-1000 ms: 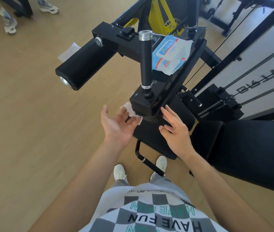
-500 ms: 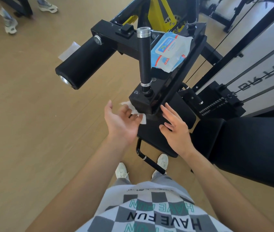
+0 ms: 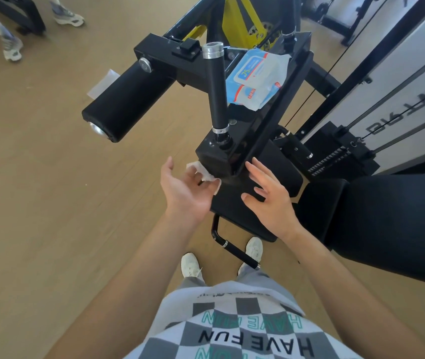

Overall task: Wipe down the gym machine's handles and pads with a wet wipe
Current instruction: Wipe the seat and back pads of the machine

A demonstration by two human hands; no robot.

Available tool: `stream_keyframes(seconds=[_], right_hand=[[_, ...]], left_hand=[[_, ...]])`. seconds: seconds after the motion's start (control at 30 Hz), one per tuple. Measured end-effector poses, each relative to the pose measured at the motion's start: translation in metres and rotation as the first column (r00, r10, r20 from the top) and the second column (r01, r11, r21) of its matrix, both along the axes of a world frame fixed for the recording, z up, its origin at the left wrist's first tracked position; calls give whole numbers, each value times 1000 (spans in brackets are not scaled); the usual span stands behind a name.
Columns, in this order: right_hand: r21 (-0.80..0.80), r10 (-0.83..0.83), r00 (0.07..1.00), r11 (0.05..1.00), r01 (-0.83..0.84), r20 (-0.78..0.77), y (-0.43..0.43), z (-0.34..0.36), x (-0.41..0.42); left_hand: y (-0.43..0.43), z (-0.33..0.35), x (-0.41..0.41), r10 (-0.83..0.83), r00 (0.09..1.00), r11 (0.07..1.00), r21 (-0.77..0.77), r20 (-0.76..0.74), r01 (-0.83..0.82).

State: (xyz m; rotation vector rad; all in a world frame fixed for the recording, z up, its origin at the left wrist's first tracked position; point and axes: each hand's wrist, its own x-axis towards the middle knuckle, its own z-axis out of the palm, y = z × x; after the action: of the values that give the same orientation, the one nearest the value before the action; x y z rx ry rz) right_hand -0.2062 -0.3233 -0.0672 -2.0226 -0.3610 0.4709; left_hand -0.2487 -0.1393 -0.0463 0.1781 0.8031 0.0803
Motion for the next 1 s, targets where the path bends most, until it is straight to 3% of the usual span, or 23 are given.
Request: stream_keyframes(seconds=[0.13,0.27,0.43,0.5,0.67,0.87,1.0], right_hand=[[31,13,1000,999,-13,-12,0,2,-5],[10,-3,1000,1000,3,-6,-3,5,-4],[105,-46,991,993,59,-124,-11,23,-21],[148,-36,988,987,58,-147,-15,29,-28],[201,-41,991,977,66,-131,-13,28,-32],[204,-181,957,952,229,-229,-25,29,-11],[244,-109,945,951,190,-310,-33,33,1]], left_hand=[[-25,0,2,-38,994,996,77,-102,46],[-51,7,-16,-194,966,957,183,-170,225],[-42,0,-32,-256,958,884,371,-128,286],[-37,-6,-36,-326,932,807,468,-158,362],[-39,-7,-39,-534,824,505,712,-188,489],[-51,1,-36,-405,885,225,913,-231,341],[-68,20,-26,-390,897,159,945,-206,286]])
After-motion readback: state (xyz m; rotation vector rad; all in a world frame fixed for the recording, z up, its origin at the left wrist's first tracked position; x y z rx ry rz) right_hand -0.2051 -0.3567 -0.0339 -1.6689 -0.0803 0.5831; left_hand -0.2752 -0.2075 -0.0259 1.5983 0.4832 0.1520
